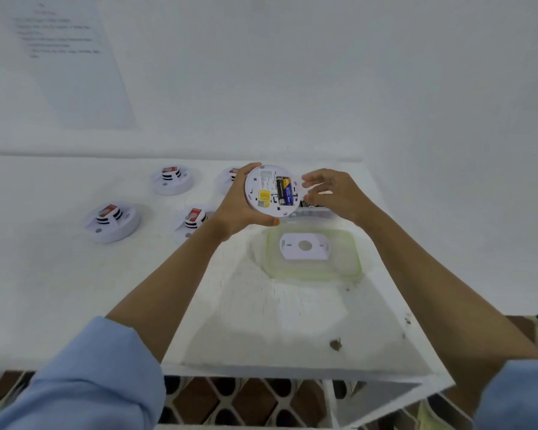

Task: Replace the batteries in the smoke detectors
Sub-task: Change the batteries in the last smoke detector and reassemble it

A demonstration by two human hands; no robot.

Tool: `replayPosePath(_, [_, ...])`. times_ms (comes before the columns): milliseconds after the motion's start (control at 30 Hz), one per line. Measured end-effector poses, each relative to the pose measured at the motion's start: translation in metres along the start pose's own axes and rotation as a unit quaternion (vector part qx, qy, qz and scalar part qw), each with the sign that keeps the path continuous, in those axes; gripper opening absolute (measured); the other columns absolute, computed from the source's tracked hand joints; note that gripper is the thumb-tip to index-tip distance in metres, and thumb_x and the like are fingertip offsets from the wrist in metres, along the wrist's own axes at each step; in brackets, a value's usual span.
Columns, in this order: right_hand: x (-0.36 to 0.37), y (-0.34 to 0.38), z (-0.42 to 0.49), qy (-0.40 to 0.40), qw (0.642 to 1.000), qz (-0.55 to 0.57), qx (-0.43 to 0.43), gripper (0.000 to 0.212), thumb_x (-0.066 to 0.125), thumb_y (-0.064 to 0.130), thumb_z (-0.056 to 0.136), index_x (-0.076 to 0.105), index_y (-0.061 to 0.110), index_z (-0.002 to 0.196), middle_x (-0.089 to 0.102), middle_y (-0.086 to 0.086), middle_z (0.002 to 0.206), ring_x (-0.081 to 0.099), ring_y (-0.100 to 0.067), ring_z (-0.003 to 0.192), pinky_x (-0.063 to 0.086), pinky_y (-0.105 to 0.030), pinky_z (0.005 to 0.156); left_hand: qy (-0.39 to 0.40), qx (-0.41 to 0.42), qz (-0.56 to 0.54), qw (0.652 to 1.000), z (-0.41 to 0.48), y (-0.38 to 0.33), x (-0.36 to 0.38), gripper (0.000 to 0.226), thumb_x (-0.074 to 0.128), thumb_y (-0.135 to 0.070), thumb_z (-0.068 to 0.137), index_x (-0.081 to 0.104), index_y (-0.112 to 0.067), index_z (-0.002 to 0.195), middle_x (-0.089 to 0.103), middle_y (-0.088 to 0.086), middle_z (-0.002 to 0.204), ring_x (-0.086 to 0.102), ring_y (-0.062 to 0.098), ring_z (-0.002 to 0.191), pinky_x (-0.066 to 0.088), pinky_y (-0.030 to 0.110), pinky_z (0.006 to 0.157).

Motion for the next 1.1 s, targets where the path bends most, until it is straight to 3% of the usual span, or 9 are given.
replayPosePath(100, [0.002,-0.008,-0.019,0.029,0.993,-0.113,0.011,0.027,0.071,0.0,0.074,0.066,0.006,0.099,0.065,-0.013,0.11,0.055,-0.01,0.074,0.046,-0.014,0.07,0.005,-0.006,0.009,1.0,-0.017,-0.002,0.002,0.103,0.082,0.009,0.048,0.029,-0.014,0.133,0.041,0.002,0.13,0.047,0.013,0.116,0.054,0.023,0.083])
replayPosePath(167, [0.011,-0.017,-0.029,0.096,0.976,-0.192,0.038,0.034,0.074,0.007,0.074,0.064,0.008,0.107,0.061,-0.007,0.113,0.055,-0.015,0.09,0.043,-0.022,0.08,0.005,-0.008,0.017,1.0,-0.025,-0.004,0.002,0.107,0.081,0.006,0.048,0.026,-0.011,0.137,0.041,-0.006,0.129,0.046,0.007,0.117,0.054,0.027,0.087])
replayPosePath(267, [0.024,-0.025,-0.04,0.172,0.948,-0.263,0.059,0.054,0.072,0.02,0.077,0.051,0.014,0.126,0.046,-0.001,0.131,0.044,-0.016,0.118,0.035,-0.024,0.093,0.0,-0.016,0.022,1.0,-0.031,-0.006,0.003,0.105,0.077,0.02,0.055,0.022,-0.009,0.14,0.039,-0.025,0.119,0.047,-0.008,0.11,0.053,0.025,0.089])
replayPosePath(367, [0.031,-0.029,-0.041,0.215,0.915,-0.335,0.061,0.075,0.071,0.028,0.077,0.035,0.013,0.14,0.03,-0.003,0.147,0.03,-0.02,0.135,0.028,-0.032,0.107,-0.003,-0.016,0.031,0.999,-0.035,-0.006,0.002,0.102,0.074,0.022,0.057,0.022,-0.008,0.139,0.038,-0.027,0.117,0.048,-0.019,0.103,0.053,0.023,0.088])
replayPosePath(467, [0.033,-0.028,-0.037,0.232,0.895,-0.377,0.053,0.083,0.074,0.033,0.074,0.033,0.012,0.141,0.031,-0.004,0.144,0.033,-0.022,0.132,0.031,-0.034,0.107,-0.002,-0.017,0.032,0.999,-0.037,-0.006,0.002,0.101,0.074,0.022,0.057,0.022,-0.008,0.139,0.038,-0.028,0.118,0.048,-0.019,0.103,0.053,0.023,0.087])
replayPosePath(733, [0.033,-0.019,-0.032,0.226,0.897,-0.378,0.046,0.077,0.079,0.03,0.07,0.043,0.009,0.135,0.041,-0.005,0.129,0.046,-0.024,0.118,0.037,-0.028,0.092,-0.006,-0.015,0.023,1.0,-0.037,-0.007,-0.001,0.102,0.074,0.022,0.057,0.022,-0.009,0.14,0.038,-0.027,0.119,0.047,-0.011,0.109,0.053,0.024,0.088])
replayPosePath(867, [0.034,-0.02,-0.035,0.232,0.886,-0.4,0.026,0.065,0.074,0.034,0.074,0.05,0.016,0.132,0.039,-0.005,0.128,0.044,-0.023,0.116,0.036,-0.029,0.091,-0.006,-0.01,0.018,1.0,-0.036,-0.008,-0.001,0.108,0.08,0.016,0.051,0.023,-0.009,0.139,0.039,-0.019,0.124,0.046,0.003,0.115,0.053,0.027,0.089])
replayPosePath(967, [0.033,-0.02,-0.038,0.229,0.89,-0.395,0.013,0.061,0.074,0.036,0.074,0.054,0.017,0.129,0.038,-0.003,0.127,0.043,-0.02,0.114,0.034,-0.027,0.089,-0.008,-0.007,0.015,1.0,-0.035,-0.011,0.0,0.106,0.079,0.004,0.048,0.025,-0.011,0.138,0.04,-0.015,0.125,0.046,0.004,0.116,0.054,0.028,0.087])
replayPosePath(1100, [0.031,-0.018,-0.038,0.237,0.895,-0.378,0.004,0.057,0.078,0.033,0.069,0.06,0.016,0.12,0.041,0.0,0.127,0.041,-0.018,0.117,0.033,-0.026,0.091,-0.009,-0.004,0.005,1.0,-0.031,-0.01,0.001,0.103,0.08,0.006,0.048,0.028,-0.013,0.134,0.039,-0.003,0.13,0.045,0.012,0.118,0.055,0.025,0.084])
Point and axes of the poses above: each hand's wrist, its own z-axis towards the middle knuckle, its own x-axis out of the palm, y = z × x, the point moved 4 cm from there along z, towards the middle knuckle
